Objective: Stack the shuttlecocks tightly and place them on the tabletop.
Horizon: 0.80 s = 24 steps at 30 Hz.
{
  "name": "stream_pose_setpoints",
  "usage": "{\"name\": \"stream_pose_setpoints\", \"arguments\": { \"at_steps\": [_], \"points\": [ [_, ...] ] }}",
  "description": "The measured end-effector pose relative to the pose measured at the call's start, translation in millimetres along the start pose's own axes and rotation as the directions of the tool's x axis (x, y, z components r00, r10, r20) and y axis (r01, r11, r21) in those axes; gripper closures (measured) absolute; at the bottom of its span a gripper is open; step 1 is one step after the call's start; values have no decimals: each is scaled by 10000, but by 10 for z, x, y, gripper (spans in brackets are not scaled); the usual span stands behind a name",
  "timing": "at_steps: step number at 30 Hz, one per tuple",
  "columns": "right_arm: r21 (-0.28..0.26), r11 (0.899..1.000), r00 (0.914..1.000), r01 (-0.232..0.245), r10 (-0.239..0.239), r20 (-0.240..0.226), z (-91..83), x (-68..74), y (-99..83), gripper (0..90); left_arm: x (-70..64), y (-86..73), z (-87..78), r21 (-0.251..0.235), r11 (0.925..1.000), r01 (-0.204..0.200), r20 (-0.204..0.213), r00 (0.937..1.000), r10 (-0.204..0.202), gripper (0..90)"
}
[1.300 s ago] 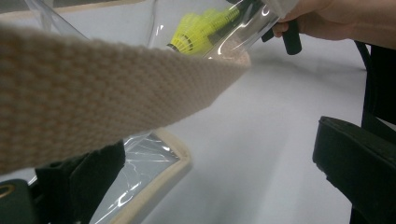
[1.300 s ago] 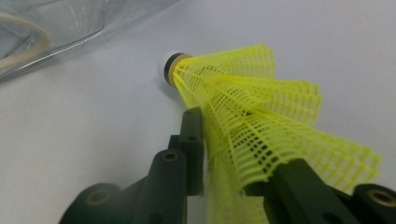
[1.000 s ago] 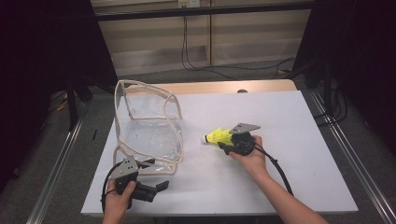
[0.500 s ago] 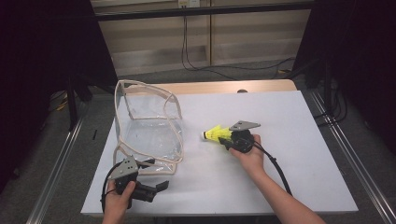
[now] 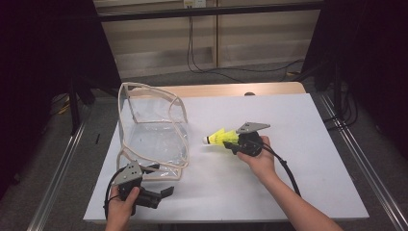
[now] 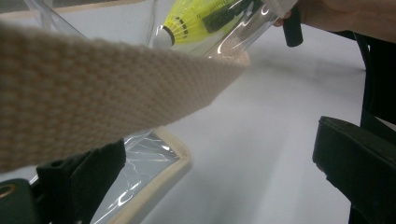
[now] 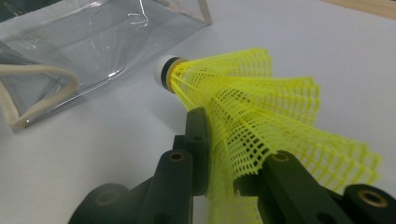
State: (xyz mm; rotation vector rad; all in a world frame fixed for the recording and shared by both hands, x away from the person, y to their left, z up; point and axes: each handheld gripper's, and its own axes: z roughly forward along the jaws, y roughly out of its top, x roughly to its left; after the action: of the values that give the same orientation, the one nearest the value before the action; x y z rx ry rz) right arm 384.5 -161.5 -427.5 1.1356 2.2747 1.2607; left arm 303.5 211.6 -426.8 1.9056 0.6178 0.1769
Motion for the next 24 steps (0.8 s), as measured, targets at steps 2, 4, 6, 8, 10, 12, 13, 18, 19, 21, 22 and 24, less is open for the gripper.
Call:
{"name": "stream_pose_setpoints", "arguments": {
  "at_steps": [2, 4, 6, 8, 10, 12, 13, 18, 19, 21, 22, 24],
  "points": [
    [-27, 10000, 10000, 16, -16, -28, -27, 10, 28, 794, -1, 0, 0, -1, 10000, 3, 0, 10000, -3, 26],
    [-27, 10000, 10000, 3, -3, -88, -50, 13, 54, 793, 0, -1, -1, 7, 10000, -5, 5, 10000, 5, 25],
    [-44, 10000, 9999, -57, 57, -121, -74, 11, 75, 793, 1, 0, -2, 18, 10000, -15, 7, 10000, 15, 26],
    [-91, 9999, 9999, -60, 58, -161, -95, 3, 96, 793, 0, 0, 1, -6, 10000, 14, -1, 10000, -14, 26],
    [-77, 10000, 9999, -37, 36, -134, -127, -6, 124, 793, -3, 1, 2, 0, 10000, 27, -3, 10000, -27, 25],
    [-84, 10000, 9999, -29, 28, -110, -157, -9, 149, 794, -3, 1, 2, 3, 10000, 25, -4, 10000, -25, 25],
    [-85, 10000, 9999, -32, 31, -99, -172, -12, 162, 793, -3, 1, 2, 4, 10000, 25, -2, 10000, -25, 25],
    [-139, 9999, 9998, -93, 91, -173, -231, -12, 214, 793, -1, 2, 3, -19, 10000, 27, 0, 10000, -27, 25],
    [-164, 9998, 9998, -81, 77, -192, -237, -14, 221, 793, -1, 2, 3, -18, 10000, 29, 1, 10000, -29, 25],
    [-198, 9998, 9998, -52, 48, -202, -260, -10, 249, 793, 0, 3, 3, 7, 10000, 24, 2, 10000, -24, 24],
    [-171, 9998, 9998, -28, 25, -193, -269, -6, 263, 793, 1, 3, 2, 12, 10000, 20, 7, 10000, -20, 24],
    [-201, 9998, 9996, -55, 49, -264, -292, 0, 293, 793, 2, 2, 1, 2, 10000, 14, 25, 10000, -14, 24]
  ]
}}
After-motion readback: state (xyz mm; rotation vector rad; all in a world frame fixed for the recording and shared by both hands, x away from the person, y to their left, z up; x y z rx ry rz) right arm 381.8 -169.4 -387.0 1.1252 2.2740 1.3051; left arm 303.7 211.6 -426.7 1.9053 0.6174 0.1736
